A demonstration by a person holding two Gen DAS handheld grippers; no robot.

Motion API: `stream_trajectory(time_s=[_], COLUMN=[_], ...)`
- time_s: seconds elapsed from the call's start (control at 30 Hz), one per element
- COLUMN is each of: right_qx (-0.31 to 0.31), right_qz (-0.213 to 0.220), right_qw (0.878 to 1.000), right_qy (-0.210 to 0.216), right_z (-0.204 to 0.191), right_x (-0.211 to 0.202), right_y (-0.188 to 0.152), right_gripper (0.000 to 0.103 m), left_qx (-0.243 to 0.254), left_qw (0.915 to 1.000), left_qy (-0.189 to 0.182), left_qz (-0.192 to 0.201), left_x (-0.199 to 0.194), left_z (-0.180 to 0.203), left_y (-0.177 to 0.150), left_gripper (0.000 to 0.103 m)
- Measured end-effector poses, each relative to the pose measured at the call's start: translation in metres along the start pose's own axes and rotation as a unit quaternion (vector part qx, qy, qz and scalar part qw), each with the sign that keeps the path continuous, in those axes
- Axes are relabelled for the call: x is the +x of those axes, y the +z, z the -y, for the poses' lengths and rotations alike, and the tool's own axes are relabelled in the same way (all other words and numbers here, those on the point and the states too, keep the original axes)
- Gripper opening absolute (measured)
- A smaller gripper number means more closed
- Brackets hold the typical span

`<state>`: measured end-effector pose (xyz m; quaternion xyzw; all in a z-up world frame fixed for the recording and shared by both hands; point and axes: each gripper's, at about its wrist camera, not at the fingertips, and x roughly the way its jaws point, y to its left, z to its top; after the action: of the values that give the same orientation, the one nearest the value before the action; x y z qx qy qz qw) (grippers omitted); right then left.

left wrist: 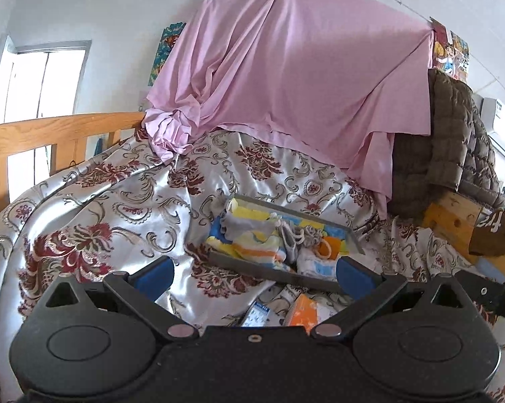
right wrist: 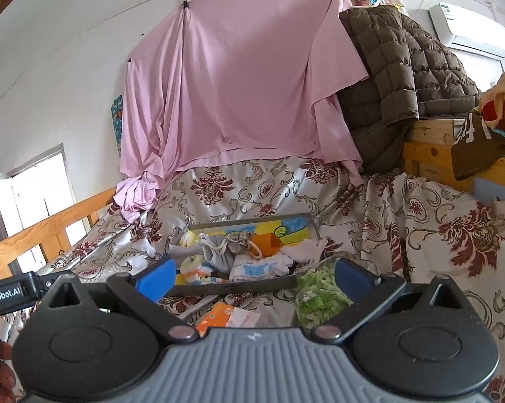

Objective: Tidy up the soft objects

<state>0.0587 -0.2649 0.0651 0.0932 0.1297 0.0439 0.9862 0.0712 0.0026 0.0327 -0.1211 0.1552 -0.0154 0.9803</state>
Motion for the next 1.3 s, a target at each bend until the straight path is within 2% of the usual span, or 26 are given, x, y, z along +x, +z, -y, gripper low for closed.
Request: stream_trajectory(time_s=[0.83, 1.3], right_qx=[-0.030, -0.036], right_qz=[-0.012, -0.032], right_qw=[0.999, 0.999], right_qy=[0.007, 0.007], right_z=[-0.023, -0.030], right_x=[-0.017, -0.015], right_y=[-0.017, -0.025], right_gripper=[0.103, 0.103], left_qx=[0.023, 0.023], left_qw=[0.9996, 0.9993], left_qy=[0.016, 0.029], left_qz=[0.006, -0.007], left_x=[-0.017, -0.018], left_z=[-0.011, -0.015], left_y=[-0.021, -0.029], left_gripper=[0.102, 0.102])
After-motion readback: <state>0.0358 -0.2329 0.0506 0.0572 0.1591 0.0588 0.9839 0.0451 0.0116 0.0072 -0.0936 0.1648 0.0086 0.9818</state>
